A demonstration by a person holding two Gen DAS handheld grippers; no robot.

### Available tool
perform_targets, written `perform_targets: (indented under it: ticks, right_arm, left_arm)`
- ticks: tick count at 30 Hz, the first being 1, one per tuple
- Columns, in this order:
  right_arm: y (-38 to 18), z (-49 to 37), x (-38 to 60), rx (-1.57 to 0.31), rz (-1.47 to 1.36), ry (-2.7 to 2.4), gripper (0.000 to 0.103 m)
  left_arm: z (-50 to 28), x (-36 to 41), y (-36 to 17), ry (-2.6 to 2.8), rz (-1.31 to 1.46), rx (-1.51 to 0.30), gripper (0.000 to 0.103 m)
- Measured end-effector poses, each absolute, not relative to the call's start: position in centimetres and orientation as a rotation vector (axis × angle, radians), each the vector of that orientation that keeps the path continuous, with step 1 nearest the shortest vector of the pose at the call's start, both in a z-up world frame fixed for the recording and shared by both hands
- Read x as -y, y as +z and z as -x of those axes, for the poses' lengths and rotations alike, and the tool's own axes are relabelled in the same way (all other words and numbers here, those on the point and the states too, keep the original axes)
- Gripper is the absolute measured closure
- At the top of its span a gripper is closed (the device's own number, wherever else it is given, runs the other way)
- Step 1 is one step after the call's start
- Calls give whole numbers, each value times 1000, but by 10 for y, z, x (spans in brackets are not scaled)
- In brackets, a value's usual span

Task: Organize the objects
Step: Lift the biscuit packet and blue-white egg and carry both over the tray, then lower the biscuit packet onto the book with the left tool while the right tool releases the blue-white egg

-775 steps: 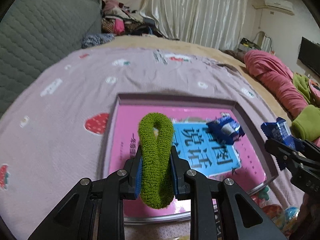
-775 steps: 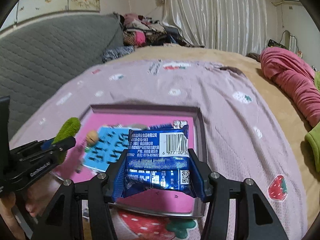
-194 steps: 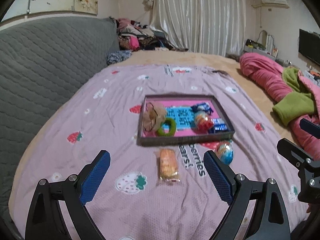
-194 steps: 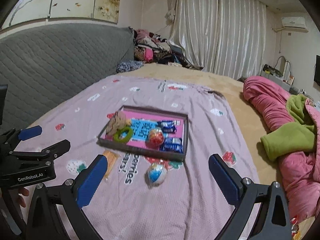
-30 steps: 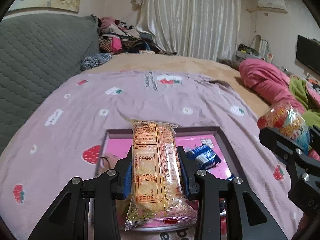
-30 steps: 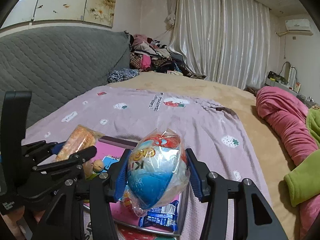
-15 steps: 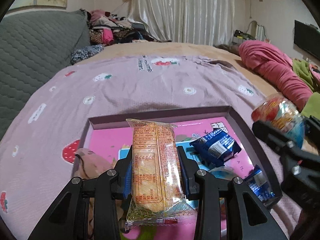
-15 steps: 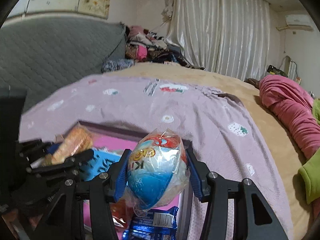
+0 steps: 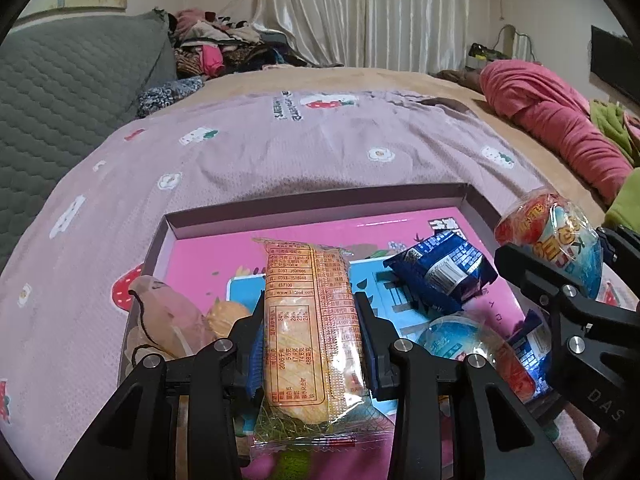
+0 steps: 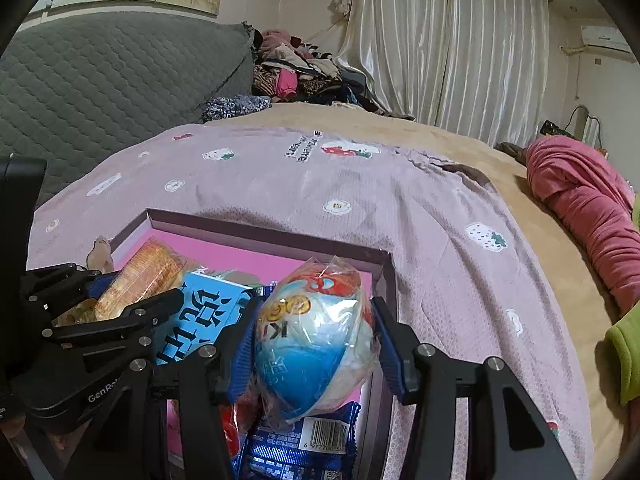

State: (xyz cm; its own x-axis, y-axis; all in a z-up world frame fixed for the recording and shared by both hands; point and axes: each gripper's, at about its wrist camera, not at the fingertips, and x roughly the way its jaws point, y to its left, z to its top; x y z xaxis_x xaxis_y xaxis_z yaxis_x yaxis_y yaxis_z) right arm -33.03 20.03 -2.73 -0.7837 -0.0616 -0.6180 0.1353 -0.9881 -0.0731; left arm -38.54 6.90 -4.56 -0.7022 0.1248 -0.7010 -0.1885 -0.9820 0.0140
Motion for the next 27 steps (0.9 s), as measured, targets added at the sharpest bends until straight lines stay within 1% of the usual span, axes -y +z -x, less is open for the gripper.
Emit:
perform_targets:
  ticks: [17,27]
  right_arm:
    - [-52,343,-194,-216,-1105,-2823,50]
    - [-54,345,-197,-205,-1119,-2820,50]
  left_arm:
    - [389,-72,-57,2740,1162,-157,63]
    - [391,-74,-63,2727,1196,-168,63]
